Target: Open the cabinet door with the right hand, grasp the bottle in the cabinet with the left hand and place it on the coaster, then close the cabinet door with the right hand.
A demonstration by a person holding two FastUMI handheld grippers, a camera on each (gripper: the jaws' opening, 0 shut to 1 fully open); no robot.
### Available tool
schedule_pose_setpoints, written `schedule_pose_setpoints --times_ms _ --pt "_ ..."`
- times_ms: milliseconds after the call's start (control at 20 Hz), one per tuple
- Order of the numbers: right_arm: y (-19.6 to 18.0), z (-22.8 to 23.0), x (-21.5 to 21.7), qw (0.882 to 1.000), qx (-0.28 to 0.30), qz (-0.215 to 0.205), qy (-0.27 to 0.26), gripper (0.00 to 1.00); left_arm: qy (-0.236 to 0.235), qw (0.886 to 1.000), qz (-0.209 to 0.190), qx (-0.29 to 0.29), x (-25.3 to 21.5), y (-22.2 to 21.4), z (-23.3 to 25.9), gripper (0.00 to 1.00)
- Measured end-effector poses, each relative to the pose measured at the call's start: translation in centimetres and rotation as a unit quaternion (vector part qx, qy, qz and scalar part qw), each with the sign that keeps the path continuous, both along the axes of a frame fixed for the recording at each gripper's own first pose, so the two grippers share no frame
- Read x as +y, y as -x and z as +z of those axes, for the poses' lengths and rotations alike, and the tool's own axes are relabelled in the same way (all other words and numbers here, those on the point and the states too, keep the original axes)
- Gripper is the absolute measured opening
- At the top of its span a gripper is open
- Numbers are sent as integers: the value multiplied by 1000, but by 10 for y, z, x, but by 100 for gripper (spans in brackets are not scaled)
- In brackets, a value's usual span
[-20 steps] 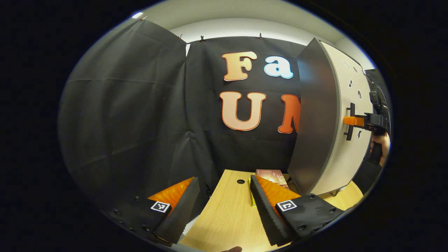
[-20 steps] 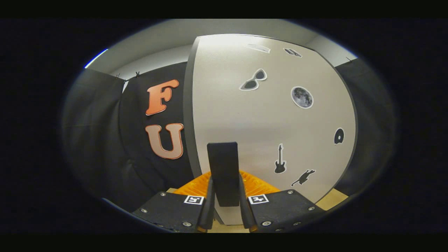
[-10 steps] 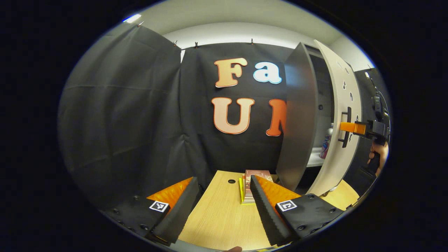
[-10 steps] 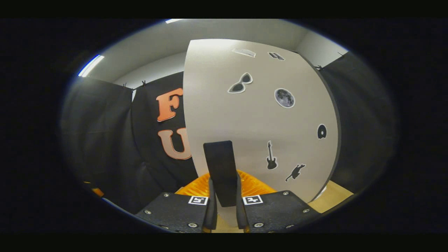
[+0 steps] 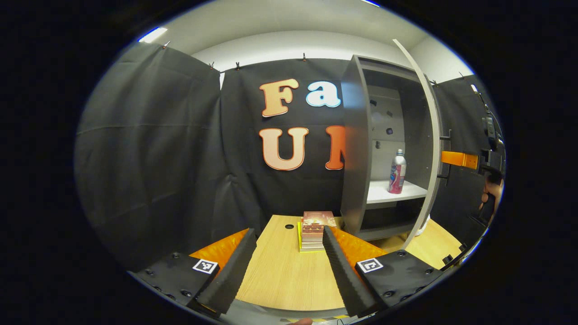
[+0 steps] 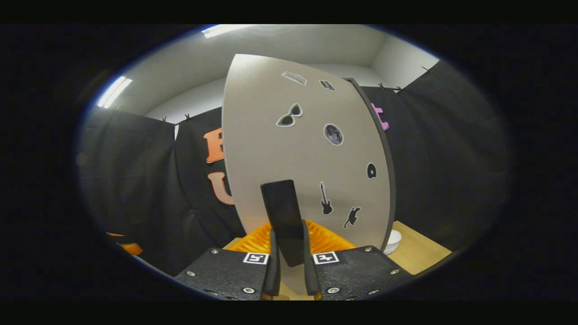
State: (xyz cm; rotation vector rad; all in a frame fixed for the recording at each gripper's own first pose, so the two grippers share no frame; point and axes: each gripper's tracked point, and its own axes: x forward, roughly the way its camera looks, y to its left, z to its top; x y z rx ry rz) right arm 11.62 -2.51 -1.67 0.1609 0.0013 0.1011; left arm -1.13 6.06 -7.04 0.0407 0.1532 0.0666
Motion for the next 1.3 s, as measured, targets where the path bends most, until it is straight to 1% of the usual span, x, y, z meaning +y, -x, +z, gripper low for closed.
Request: schedule_pose_setpoints --times_ms 50,100,150,200,400,450,500,550,600,650,700,750,800,850,900,950,1000,1050,1100,1150,1200,1250,1300 --pt "7 0 -6 1000 -1 -2 -2 21 -2 1000 -3 1 -8 5 -1 96" --pt "9 2 -13 1000 -2 -4 -4 21 -2 1000 -7 3 -16 9 -3 96" --pt "13 2 -22 1000 -1 -7 -6 18 0 1000 -12 6 -26 12 -6 99" --pt "18 2 -30 1000 -1 -10 -6 21 2 1000 -18 10 -35 16 -8 99" --pt "31 4 -65 999 0 -40 8 21 7 999 -40 10 -71 28 -8 96" --pt "33 3 -74 999 1 -45 10 20 8 999 -45 10 -79 29 -8 96" --pt "35 3 -83 999 -1 -52 12 17 9 999 -49 11 -86 30 -8 96" --pt "35 4 -91 998 -2 -58 17 16 10 998 -53 12 -94 31 -9 94" --pt "36 4 -98 998 -4 -66 22 19 11 998 -57 14 -101 31 -9 96" --pt "40 5 -106 997 -4 -73 24 13 11 998 -60 14 -108 33 -9 96" --pt "41 5 -116 997 -5 -77 23 13 11 998 -64 15 -115 33 -9 96" --pt "43 5 -128 997 -5 -79 20 9 12 998 -67 17 -122 34 -10 96" --pt "45 3 -142 997 -3 -77 15 5 11 997 -70 18 -128 34 -11 94" --pt "47 2 -151 997 -1 -74 9 14 10 997 -72 21 -134 35 -13 94" --pt "50 1 -161 997 -2 -72 5 10 10 997 -75 21 -140 36 -12 96" --pt "51 1 -170 997 -3 -73 -1 5 10 997 -76 22 -145 36 -13 94" --pt "50 0 -178 997 -4 -75 -1 14 9 997 -79 23 -151 35 -13 96" --pt "51 -1 -187 997 -4 -78 2 9 7 996 -81 24 -155 36 -13 96" --pt "50 -1 -196 997 -6 -81 4 8 6 996 -83 23 -160 36 -12 96" --pt "49 -1 -204 997 -9 -81 4 0 5 996 -83 23 -164 35 -11 94" --pt "48 -1 -208 997 -11 -75 3 6 5 996 -84 22 -168 35 -11 96" --pt "49 -1 -210 998 -11 -65 2 14 5 996 -85 22 -173 36 -9 96" --pt "48 -2 -210 998 -11 -54 1 4 5 996 -85 21 -175 36 -8 94"
